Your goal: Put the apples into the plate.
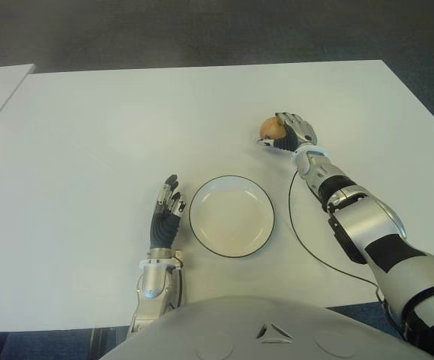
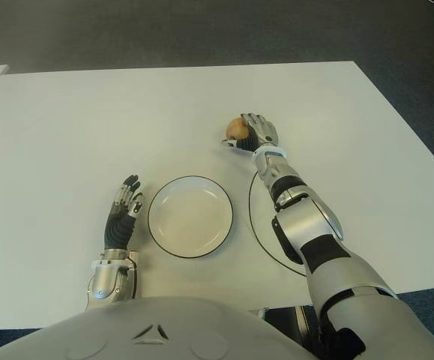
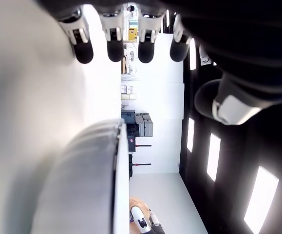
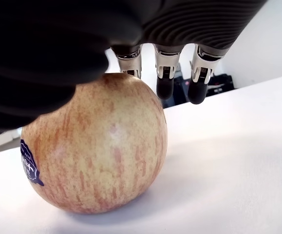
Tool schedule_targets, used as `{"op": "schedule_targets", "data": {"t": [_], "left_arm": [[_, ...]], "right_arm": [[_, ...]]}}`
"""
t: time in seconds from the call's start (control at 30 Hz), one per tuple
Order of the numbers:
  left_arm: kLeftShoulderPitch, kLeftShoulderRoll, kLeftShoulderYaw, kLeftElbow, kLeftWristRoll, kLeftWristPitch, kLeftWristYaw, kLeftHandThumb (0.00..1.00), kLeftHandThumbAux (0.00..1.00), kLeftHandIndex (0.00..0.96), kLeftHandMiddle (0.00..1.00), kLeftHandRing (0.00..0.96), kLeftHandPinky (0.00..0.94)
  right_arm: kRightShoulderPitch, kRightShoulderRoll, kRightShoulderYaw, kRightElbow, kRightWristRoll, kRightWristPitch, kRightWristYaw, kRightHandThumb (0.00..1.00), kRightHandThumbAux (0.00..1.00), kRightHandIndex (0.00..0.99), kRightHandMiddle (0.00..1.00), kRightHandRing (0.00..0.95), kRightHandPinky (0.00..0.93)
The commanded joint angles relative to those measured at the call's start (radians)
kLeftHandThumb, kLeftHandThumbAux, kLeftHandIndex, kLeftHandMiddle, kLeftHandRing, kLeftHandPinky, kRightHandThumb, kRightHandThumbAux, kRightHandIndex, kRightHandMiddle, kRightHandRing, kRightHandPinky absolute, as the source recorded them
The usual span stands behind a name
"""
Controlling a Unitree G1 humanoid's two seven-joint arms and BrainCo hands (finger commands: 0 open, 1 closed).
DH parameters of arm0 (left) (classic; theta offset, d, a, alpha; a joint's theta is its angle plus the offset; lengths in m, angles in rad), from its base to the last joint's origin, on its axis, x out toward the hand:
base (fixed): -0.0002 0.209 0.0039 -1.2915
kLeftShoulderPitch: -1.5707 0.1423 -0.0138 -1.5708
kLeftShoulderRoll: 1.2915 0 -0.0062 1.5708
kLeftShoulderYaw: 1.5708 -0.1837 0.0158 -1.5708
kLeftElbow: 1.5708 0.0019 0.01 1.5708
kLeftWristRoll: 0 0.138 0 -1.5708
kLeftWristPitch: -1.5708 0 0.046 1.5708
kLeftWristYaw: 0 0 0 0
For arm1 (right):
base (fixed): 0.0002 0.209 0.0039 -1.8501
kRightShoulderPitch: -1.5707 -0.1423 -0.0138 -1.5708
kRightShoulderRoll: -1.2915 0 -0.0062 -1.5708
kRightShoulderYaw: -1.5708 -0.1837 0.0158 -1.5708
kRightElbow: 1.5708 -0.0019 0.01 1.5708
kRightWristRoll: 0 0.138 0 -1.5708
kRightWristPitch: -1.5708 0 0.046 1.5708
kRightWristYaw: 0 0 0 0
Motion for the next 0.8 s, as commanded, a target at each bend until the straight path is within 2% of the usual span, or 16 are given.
{"op": "schedule_targets", "data": {"t": [0.03,0.17,0.23,0.33,0.37,0.4,0.43,0.47,0.53,0.57,0.63,0.8], "left_arm": [[0.023,-0.028,-0.019,0.013,0.016,0.039,0.023,0.065,0.464,0.000,0.000,0.000,0.000],[0.027,-0.026,-0.025,0.005,0.016,0.039,0.030,0.061,0.464,0.000,0.000,0.000,0.000],[0.028,-0.023,-0.027,0.002,0.014,0.039,0.031,0.060,0.462,0.000,0.000,0.000,0.000],[0.027,-0.020,-0.029,0.007,0.010,0.032,0.030,0.056,0.460,0.000,0.000,0.000,0.000],[0.026,-0.019,-0.029,0.009,0.007,0.029,0.028,0.053,0.460,0.000,0.000,0.000,0.000],[0.025,-0.018,-0.029,0.012,0.005,0.025,0.027,0.052,0.461,0.000,0.000,0.000,0.000],[0.024,-0.018,-0.029,0.013,0.004,0.023,0.027,0.051,0.461,0.000,0.000,0.000,0.000],[0.023,-0.019,-0.029,0.016,0.003,0.019,0.027,0.050,0.461,0.000,0.000,0.000,0.000],[0.021,-0.019,-0.028,0.021,0.002,0.012,0.028,0.048,0.460,0.000,0.000,0.000,0.000],[0.020,-0.020,-0.028,0.023,0.002,0.008,0.029,0.047,0.459,0.000,0.000,0.000,0.000],[0.018,-0.021,-0.028,0.028,0.004,0.000,0.032,0.046,0.456,0.000,0.000,0.000,0.000],[0.019,-0.023,-0.028,0.032,0.002,-0.013,0.031,0.043,0.447,0.000,0.000,0.000,0.000]], "right_arm": [[0.031,0.008,-0.012,0.015,0.019,0.000,0.004,0.332,0.357,0.057,0.058,0.052,0.076],[0.033,0.006,-0.016,0.015,0.024,-0.007,-0.013,0.390,0.377,0.172,0.181,0.157,0.146],[0.034,0.004,-0.015,0.015,0.023,-0.009,-0.033,0.441,0.407,0.254,0.298,0.264,0.210],[0.036,0.002,-0.012,0.016,0.018,-0.010,-0.058,0.511,0.430,0.346,0.419,0.398,0.328],[0.036,0.002,-0.011,0.017,0.017,-0.010,-0.062,0.585,0.527,0.378,0.478,0.456,0.387],[0.037,0.001,-0.012,0.017,0.018,-0.012,-0.067,0.612,0.561,0.389,0.499,0.477,0.408],[0.038,0.001,-0.012,0.017,0.019,-0.014,-0.070,0.694,0.602,0.399,0.493,0.517,0.446],[0.040,0.001,-0.017,0.016,0.023,-0.021,-0.077,0.724,0.617,0.402,0.491,0.532,0.459],[0.046,0.003,-0.026,0.015,0.033,-0.036,-0.091,0.795,0.651,0.406,0.495,0.615,0.550],[0.048,0.004,-0.030,0.014,0.037,-0.043,-0.096,0.813,0.660,0.406,0.502,0.658,0.606],[0.051,0.007,-0.040,0.012,0.045,-0.055,-0.106,0.830,0.668,0.405,0.511,0.709,0.660],[0.046,0.020,-0.074,0.007,0.079,-0.076,-0.119,0.847,0.674,0.404,0.525,0.781,0.712]]}}
